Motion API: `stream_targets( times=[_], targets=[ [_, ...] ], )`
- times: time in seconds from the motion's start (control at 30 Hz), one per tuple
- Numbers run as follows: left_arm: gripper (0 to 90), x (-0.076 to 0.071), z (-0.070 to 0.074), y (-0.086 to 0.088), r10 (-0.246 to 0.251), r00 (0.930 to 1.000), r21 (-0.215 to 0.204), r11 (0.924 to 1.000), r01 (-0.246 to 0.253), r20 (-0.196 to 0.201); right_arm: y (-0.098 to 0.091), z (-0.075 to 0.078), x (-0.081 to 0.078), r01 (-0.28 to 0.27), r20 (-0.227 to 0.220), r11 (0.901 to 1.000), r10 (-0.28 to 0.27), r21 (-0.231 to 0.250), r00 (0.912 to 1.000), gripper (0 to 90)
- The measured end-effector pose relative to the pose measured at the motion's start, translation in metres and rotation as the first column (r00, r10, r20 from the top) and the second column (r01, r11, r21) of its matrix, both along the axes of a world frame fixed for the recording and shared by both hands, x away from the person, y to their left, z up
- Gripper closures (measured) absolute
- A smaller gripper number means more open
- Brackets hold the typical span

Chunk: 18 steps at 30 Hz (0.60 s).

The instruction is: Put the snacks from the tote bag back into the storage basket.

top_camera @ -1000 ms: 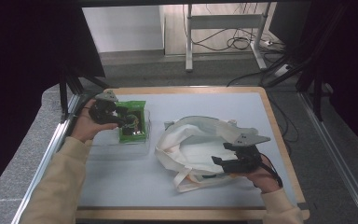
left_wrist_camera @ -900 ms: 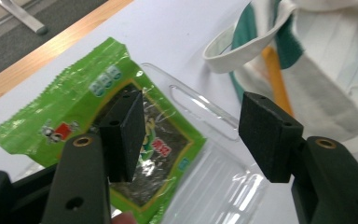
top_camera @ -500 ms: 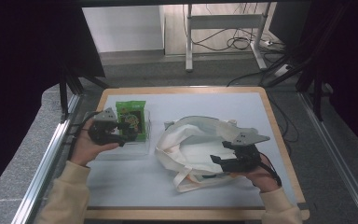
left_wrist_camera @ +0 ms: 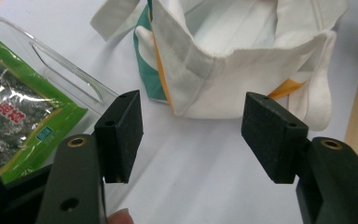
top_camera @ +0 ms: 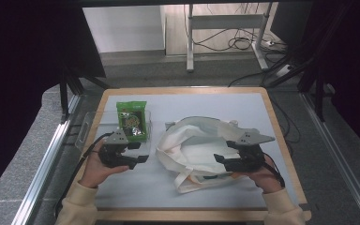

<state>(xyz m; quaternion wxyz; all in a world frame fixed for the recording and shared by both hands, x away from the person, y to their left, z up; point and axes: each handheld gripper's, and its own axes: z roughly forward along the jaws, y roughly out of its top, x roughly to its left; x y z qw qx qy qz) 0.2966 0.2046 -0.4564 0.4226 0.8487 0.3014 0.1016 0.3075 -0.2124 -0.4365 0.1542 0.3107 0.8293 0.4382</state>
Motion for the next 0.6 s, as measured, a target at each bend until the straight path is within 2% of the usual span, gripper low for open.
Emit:
stream_targets(
  times=[0.1, 0.23, 0.37, 0.6],
  targets=[
    [37.7, -0.0022, 0.0001, -0.001, 0.001, 1.0, -0.007, 1.0, -0.001, 0.001, 0.0002, -0.0005, -0.0001, -0.002, 0.001, 1.0, 0.002, -0.003, 1.0, 28.8],
    [37.8, -0.0027, 0.001, -0.0018, 0.021, 0.9998, -0.039, 0.999, -0.02, 0.008, 0.0004, -0.0009, -0.0002, 0.0, -0.001, 1.0, 0.0, -0.003, 1.0, 28.7],
    [36.5, -0.0033, 0.0007, -0.0012, 0.029, 0.9995, -0.022, 0.9993, -0.028, 0.016, 0.0022, -0.0015, -0.0013, -0.004, 0.001, 0.9999, 0.004, -0.01, 1.0, 28.5],
    [35.1, -0.0053, 0.0018, 0.0054, 0.056, 0.9982, -0.048, 0.9973, -0.055, 0.019, 0.0027, -0.001, -0.0019, -0.005, 0.002, 0.9999, 0.005, -0.011, 1.0, 28.1]
  ],
)
